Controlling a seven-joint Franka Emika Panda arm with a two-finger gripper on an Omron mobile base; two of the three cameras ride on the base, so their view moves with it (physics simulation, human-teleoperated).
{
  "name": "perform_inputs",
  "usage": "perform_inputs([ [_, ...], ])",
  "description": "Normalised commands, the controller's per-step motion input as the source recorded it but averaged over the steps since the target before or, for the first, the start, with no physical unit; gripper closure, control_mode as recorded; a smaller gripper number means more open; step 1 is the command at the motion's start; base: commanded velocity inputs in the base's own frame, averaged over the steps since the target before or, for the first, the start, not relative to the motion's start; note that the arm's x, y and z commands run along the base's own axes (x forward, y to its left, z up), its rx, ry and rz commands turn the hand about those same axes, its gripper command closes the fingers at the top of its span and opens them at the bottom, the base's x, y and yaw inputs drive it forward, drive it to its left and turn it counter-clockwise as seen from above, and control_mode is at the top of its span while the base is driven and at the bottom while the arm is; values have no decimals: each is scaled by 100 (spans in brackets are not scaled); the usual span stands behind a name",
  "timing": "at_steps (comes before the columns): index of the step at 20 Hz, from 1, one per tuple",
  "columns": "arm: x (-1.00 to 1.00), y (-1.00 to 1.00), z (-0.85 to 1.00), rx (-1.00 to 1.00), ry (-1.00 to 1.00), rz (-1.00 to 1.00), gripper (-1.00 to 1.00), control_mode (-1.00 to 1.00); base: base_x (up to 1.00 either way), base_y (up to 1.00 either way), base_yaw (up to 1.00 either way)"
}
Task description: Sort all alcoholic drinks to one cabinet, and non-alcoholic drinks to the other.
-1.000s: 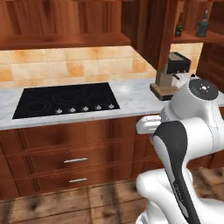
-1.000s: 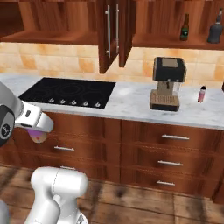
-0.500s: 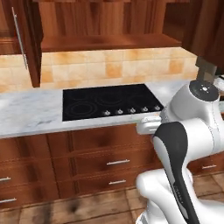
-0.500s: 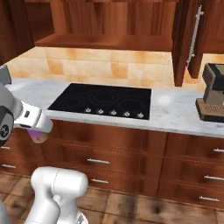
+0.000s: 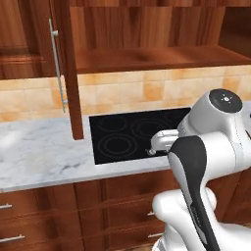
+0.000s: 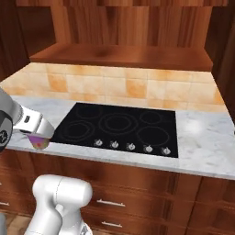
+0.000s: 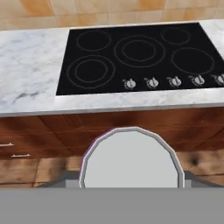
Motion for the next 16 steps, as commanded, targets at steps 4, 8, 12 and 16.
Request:
perform_inputs([
  [4,0,0,0,0,0,0,100,100,92,18,0],
  [8,0,0,0,0,0,0,100,100,80,17,0],
  [12,0,0,0,0,0,0,100,100,54,21,0],
  [16,0,0,11,0,0,0,100,-100,12,9,0],
])
